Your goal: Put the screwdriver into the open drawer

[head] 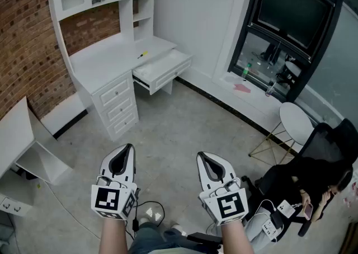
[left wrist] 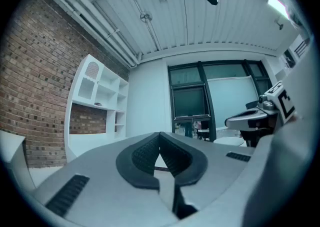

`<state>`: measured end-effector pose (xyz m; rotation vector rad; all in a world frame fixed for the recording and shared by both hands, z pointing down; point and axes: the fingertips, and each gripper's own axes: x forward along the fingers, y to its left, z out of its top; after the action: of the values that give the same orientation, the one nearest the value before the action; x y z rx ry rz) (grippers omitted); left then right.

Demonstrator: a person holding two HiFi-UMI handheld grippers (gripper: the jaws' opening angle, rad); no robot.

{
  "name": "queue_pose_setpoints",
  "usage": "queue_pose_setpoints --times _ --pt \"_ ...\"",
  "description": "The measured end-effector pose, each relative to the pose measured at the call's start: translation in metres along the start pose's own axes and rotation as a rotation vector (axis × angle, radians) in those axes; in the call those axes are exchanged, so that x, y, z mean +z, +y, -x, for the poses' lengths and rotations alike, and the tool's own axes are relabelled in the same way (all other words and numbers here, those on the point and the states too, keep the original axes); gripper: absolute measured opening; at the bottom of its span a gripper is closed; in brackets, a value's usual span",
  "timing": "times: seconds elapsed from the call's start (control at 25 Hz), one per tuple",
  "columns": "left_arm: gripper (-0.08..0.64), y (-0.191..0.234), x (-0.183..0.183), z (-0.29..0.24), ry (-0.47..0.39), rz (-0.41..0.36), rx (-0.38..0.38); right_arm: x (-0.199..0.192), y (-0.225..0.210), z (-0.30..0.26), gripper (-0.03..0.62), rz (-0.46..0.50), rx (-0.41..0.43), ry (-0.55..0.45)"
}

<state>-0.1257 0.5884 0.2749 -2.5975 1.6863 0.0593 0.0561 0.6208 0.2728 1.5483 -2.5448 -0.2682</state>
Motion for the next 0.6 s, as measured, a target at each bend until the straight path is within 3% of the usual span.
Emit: queue_pose_setpoints --times 0.4,0.6 --pt "0.014 -0.017 -0.01 -0.029 0.015 -0.035 0.033 -0.017 -0.031 -0.007 0.01 0.0 0.022 -0.017" --pt "0.014 -0.009 -0.016 -0.075 0.018 -0.124 0.025 -0.023 -0.059 -0.042 0.011 -0.026 0.005 -0.05"
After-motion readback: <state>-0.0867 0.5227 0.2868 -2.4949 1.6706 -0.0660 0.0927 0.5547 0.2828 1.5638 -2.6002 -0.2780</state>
